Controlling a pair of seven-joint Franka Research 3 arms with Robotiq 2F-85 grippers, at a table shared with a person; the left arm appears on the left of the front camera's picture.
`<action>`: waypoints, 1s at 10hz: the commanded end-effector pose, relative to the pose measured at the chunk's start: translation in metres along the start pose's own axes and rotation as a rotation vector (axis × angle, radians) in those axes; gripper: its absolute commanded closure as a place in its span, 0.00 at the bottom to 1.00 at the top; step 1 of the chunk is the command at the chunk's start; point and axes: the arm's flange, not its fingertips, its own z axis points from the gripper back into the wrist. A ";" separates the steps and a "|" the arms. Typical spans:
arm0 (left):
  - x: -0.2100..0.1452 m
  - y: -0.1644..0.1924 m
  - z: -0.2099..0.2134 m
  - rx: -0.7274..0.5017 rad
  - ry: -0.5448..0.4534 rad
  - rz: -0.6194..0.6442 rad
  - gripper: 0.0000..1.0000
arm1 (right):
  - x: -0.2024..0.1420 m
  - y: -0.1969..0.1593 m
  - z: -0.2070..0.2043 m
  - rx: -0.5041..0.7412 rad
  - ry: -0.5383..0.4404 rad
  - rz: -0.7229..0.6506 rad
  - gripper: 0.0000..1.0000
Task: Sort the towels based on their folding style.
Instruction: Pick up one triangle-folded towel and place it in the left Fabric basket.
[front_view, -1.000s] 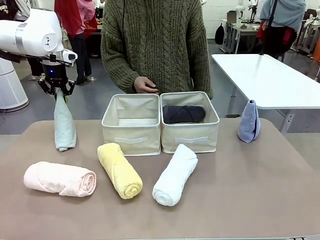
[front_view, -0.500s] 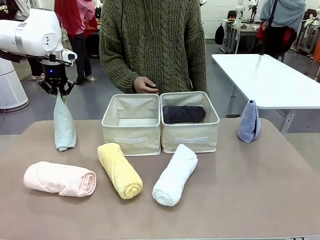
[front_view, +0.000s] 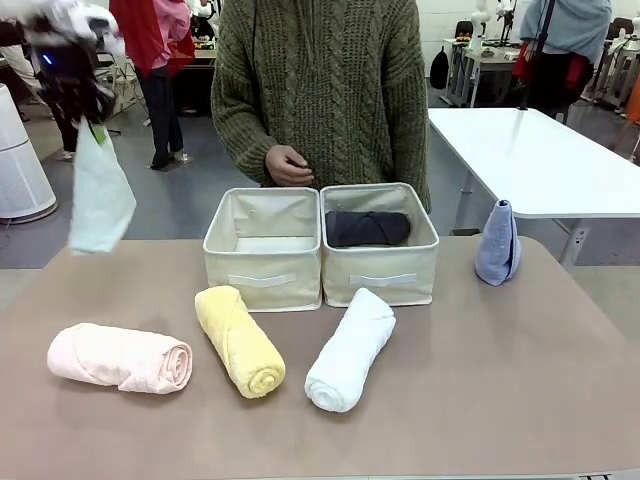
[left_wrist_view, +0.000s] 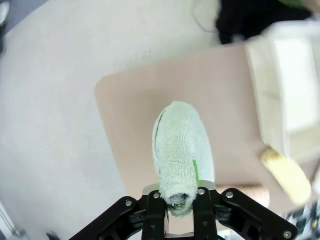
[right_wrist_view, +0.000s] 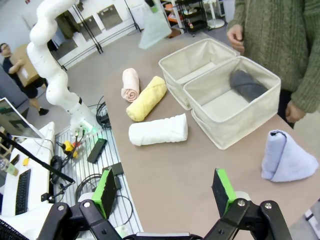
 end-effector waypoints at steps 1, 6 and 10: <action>-0.054 0.002 0.043 -0.120 0.043 -0.207 1.00 | 0.001 -0.001 0.000 0.011 -0.027 0.017 0.00; -0.090 0.015 0.047 -0.194 0.100 -0.394 1.00 | 0.001 -0.001 0.000 0.011 -0.027 0.017 0.00; -0.236 0.142 0.046 -0.178 -0.018 -0.330 1.00 | 0.001 -0.001 0.000 0.011 -0.027 0.017 0.00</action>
